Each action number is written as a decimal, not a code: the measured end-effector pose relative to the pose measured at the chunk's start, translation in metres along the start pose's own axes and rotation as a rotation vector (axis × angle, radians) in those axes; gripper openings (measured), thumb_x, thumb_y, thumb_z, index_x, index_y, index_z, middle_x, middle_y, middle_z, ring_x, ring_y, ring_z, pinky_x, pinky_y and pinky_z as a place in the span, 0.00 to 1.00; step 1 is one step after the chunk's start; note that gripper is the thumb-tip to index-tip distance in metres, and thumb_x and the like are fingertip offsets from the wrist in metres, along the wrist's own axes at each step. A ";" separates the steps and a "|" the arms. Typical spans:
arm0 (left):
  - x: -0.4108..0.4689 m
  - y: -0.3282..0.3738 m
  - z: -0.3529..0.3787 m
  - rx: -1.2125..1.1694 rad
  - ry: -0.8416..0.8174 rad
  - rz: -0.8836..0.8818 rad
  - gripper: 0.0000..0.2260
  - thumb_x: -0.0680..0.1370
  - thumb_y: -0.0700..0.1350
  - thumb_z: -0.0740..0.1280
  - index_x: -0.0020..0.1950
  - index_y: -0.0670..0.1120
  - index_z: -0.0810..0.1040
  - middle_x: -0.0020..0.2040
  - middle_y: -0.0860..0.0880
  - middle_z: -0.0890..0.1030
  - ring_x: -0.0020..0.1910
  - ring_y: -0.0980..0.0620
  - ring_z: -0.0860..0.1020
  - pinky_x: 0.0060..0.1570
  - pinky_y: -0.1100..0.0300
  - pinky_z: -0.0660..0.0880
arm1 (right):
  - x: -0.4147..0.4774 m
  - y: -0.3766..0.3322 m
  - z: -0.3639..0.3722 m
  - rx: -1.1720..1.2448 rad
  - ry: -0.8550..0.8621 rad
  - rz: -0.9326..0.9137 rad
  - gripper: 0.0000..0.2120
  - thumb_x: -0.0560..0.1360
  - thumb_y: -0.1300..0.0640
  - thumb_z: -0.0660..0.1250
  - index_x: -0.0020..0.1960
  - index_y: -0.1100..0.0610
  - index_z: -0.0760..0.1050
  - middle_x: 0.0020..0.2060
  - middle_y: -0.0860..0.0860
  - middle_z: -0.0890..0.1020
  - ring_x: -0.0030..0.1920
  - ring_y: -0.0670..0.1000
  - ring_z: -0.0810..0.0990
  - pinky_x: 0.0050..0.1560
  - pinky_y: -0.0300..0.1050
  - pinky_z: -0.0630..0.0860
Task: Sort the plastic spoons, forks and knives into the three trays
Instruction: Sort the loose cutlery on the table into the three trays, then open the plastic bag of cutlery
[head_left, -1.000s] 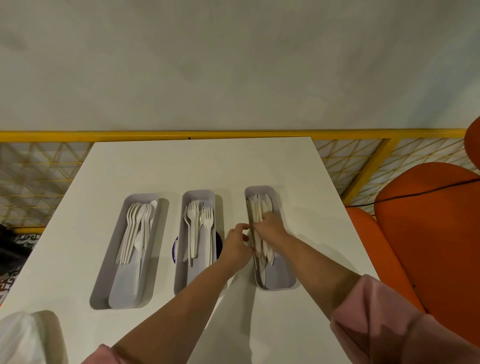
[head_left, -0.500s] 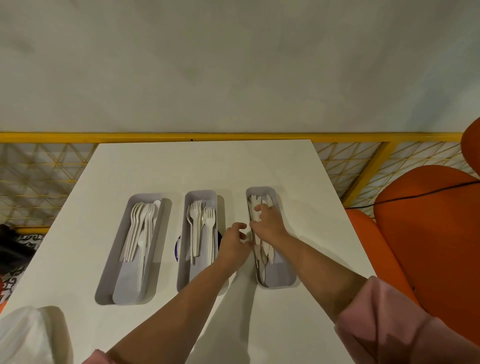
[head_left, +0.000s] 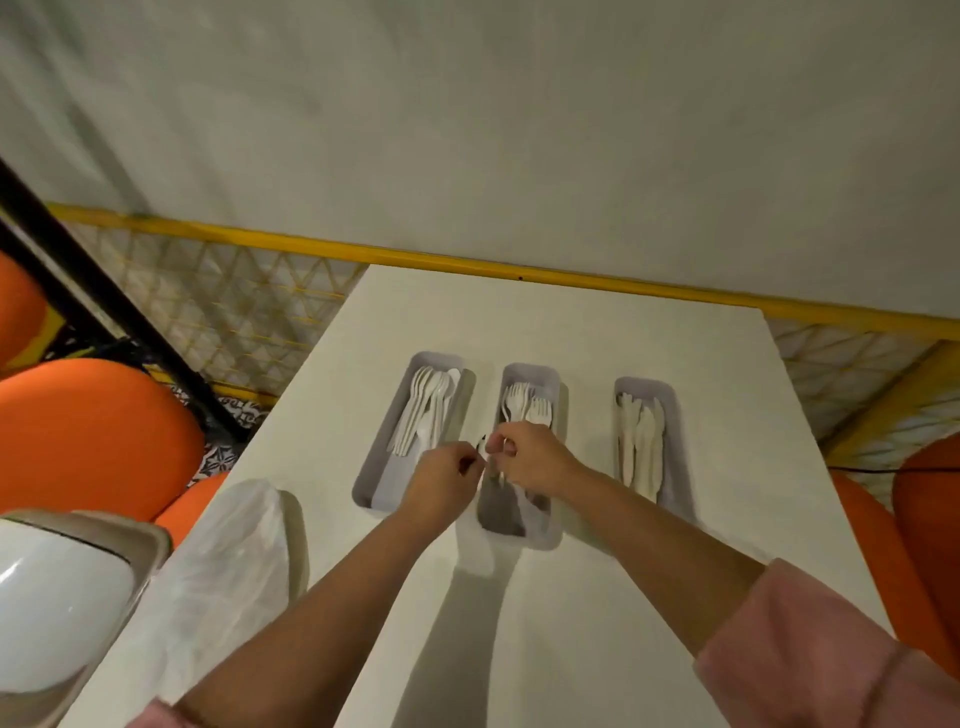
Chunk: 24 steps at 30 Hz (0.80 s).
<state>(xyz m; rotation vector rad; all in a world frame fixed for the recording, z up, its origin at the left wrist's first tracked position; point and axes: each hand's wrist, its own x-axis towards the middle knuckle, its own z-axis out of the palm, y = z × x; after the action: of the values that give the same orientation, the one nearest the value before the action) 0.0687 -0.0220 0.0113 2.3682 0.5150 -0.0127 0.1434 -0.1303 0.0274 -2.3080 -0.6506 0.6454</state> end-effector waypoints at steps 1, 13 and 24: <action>-0.006 -0.013 -0.009 0.038 0.009 -0.024 0.10 0.78 0.41 0.61 0.49 0.40 0.81 0.44 0.45 0.82 0.42 0.48 0.78 0.36 0.65 0.67 | -0.002 -0.009 0.008 -0.016 -0.066 -0.020 0.09 0.77 0.62 0.62 0.55 0.61 0.76 0.31 0.44 0.69 0.31 0.42 0.68 0.34 0.33 0.66; -0.073 -0.144 -0.108 0.468 0.148 -0.431 0.17 0.76 0.49 0.65 0.64 0.51 0.72 0.65 0.46 0.68 0.66 0.43 0.64 0.63 0.48 0.64 | -0.006 -0.094 0.122 -0.314 -0.555 -0.209 0.24 0.77 0.56 0.64 0.72 0.56 0.62 0.68 0.58 0.66 0.64 0.57 0.70 0.62 0.47 0.70; -0.092 -0.202 -0.109 0.271 -0.009 -0.533 0.36 0.71 0.55 0.70 0.73 0.47 0.58 0.72 0.45 0.63 0.71 0.42 0.62 0.67 0.47 0.65 | 0.001 -0.134 0.178 -0.413 -0.438 -0.347 0.34 0.75 0.56 0.66 0.76 0.51 0.54 0.72 0.56 0.59 0.69 0.59 0.64 0.69 0.51 0.66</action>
<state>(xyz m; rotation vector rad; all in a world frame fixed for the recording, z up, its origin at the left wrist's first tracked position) -0.1050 0.1515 -0.0223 2.4119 1.1883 -0.3539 0.0014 0.0397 0.0000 -2.3374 -1.4718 0.9231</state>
